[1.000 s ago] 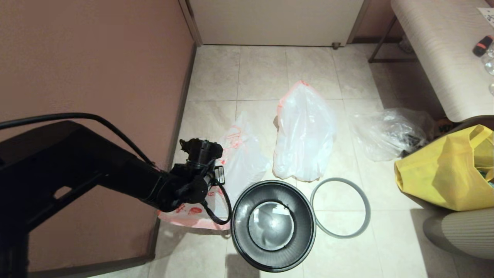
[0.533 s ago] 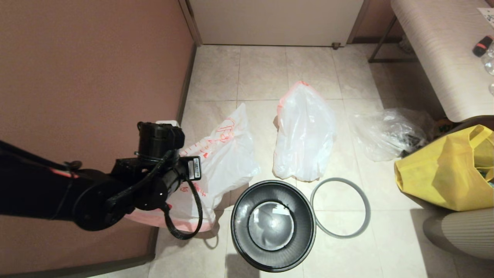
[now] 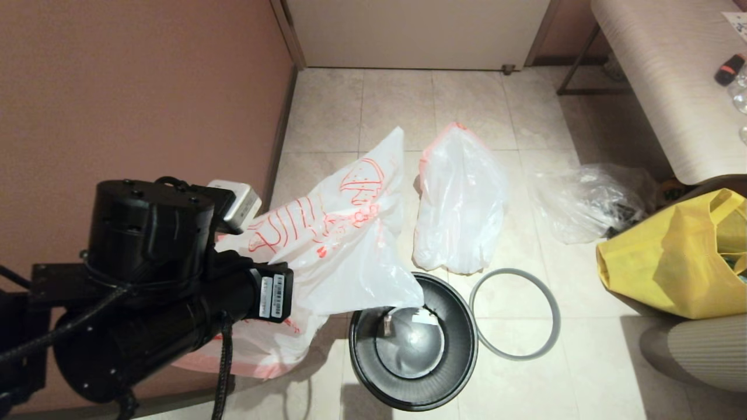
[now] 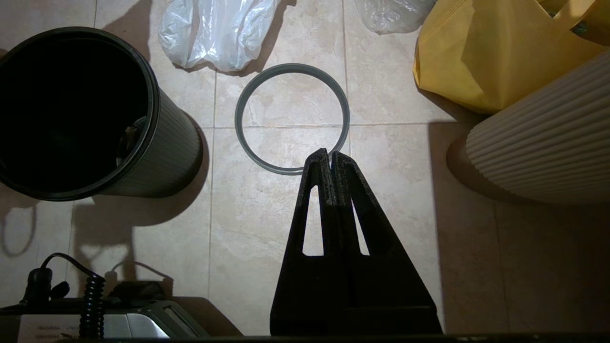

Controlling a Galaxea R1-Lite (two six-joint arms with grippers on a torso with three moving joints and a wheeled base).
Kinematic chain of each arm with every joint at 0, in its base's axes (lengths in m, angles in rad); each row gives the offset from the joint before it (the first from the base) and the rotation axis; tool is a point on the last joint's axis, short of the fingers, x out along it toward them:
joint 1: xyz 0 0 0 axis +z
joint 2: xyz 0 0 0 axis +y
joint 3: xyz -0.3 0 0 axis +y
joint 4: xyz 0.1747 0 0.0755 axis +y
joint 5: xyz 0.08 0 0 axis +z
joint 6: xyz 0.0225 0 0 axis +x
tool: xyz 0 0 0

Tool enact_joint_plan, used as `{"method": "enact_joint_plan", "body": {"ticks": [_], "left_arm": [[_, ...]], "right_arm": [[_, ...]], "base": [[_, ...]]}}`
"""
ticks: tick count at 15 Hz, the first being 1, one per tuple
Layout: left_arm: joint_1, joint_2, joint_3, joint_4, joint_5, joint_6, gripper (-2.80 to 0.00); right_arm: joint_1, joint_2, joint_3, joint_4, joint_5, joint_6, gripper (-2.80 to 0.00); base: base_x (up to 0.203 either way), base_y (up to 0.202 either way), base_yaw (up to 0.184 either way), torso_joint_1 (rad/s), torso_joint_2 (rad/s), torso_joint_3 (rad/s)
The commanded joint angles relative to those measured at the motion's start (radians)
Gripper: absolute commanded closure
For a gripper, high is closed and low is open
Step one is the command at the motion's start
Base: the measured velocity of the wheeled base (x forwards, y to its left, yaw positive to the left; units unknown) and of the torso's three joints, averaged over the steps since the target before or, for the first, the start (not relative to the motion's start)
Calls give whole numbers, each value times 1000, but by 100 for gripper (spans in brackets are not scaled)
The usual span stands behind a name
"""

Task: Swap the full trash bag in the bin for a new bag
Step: Put the new garbage bag on the trash can

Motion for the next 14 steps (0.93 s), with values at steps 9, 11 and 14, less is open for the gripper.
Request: {"method": "enact_joint_plan", "body": {"ticks": [9, 11, 14], "left_arm": [[-185, -35, 83, 140, -29, -53, 0], [-178, 15, 120, 134, -48, -73, 0], [-175, 109, 123, 115, -63, -128, 0]], "right_arm": [[5, 323, -233, 8, 5, 11, 0], [8, 546, -373, 8, 20, 57, 0], [56, 844, -519, 11, 88, 93, 0]], "base": [[0, 0, 0, 0, 0, 0], [0, 0, 0, 0, 0, 0], [0, 0, 0, 0, 0, 0]]}}
